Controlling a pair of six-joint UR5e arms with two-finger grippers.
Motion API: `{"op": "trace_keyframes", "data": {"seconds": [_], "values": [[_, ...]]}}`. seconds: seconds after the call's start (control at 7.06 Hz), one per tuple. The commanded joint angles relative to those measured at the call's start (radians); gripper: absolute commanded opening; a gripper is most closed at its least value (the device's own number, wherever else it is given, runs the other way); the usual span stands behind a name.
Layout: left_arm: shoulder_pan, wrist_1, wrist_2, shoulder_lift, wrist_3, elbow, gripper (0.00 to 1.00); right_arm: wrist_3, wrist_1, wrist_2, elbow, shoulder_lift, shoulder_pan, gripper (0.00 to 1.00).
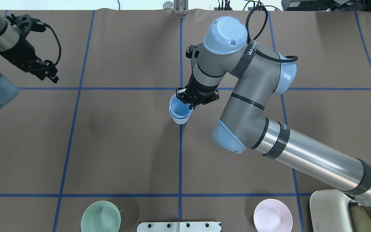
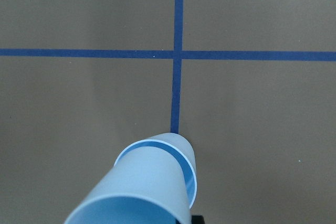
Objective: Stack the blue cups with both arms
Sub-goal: 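Lower the right-held cup into the center cup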
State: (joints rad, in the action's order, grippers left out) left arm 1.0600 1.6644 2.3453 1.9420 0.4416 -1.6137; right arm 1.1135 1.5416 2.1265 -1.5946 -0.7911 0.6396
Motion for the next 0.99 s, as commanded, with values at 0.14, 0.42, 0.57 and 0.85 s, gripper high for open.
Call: {"op": "trace_keyframes", "data": {"seconds": [0.14,0.42,0.57,0.85], "values": [[-0.002,0.000,0.000,0.000,-0.001,0.003,0.58,0.000,0.000,-0.003,-0.002,-0.005,-0.005,0.00],[-0.002,0.000,-0.001,0.000,-0.001,0.003,0.58,-0.001,0.000,-0.002,-0.001,-0.005,-0.005,0.00],[-0.002,0.000,0.000,0.000,-0.001,0.003,0.58,-0.001,0.000,-0.003,-0.001,-0.005,-0.005,0.00],[-0.002,0.000,0.000,0.000,-0.001,0.003,0.58,-0.003,0.000,-0.002,-0.001,-0.005,-0.002,0.10]]}}
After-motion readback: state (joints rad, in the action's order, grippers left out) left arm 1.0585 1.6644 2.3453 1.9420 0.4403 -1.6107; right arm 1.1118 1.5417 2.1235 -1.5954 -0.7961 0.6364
